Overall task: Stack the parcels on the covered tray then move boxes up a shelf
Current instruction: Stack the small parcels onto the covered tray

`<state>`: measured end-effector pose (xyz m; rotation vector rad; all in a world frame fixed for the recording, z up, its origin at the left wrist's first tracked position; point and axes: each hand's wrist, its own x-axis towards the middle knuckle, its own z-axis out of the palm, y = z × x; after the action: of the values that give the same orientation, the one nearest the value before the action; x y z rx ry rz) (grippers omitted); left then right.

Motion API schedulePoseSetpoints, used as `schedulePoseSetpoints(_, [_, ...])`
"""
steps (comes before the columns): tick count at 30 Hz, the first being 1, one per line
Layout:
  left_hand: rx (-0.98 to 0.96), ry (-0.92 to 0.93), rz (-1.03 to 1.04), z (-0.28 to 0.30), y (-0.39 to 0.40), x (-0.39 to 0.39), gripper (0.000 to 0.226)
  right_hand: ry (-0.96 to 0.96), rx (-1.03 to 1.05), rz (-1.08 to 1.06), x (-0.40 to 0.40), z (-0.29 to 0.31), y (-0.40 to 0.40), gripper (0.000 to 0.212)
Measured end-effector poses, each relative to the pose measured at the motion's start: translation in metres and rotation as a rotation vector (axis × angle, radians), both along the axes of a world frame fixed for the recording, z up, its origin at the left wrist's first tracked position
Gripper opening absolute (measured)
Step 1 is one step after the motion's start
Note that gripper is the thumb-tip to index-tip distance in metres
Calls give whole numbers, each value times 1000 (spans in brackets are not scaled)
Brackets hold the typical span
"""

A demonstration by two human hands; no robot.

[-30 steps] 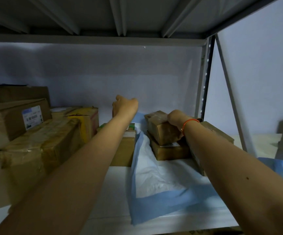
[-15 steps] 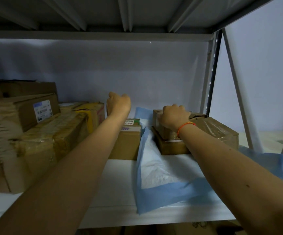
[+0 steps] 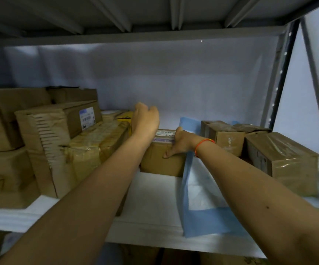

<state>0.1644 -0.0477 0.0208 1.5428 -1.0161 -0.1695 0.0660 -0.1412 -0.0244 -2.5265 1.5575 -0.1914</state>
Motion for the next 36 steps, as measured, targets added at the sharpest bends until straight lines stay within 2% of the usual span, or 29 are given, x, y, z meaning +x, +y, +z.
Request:
schedulePoseSetpoints(7, [-22, -29, -17, -5, 0, -13, 14, 1, 38, -22, 1, 7, 11, 103])
schedulePoseSetpoints(11, [-65, -37, 8, -2, 0, -23, 7, -75, -36, -30, 0, 15, 23, 103])
schedulePoseSetpoints(15, [-177, -31, 83, 5, 2, -31, 24, -296, -8, 11, -13, 38, 41, 68])
schedulePoseSetpoints(18, [-257, -27, 116, 8, 4, -38, 29, -452, 60, -5, -30, 58, 56, 60])
schedulePoseSetpoints(21, [-293, -17, 130, 8, 5, -47, 29, -498, 75, -54, -44, 69, 63, 38])
schedulePoseSetpoints(26, [-287, -24, 124, 8, 7, -65, 29, -435, 124, -172, -72, 82, 86, 26])
schedulePoseSetpoints(36, [-251, 37, -38, 2, 14, -84, 25, -464, 131, -408, -118, 92, 133, 42])
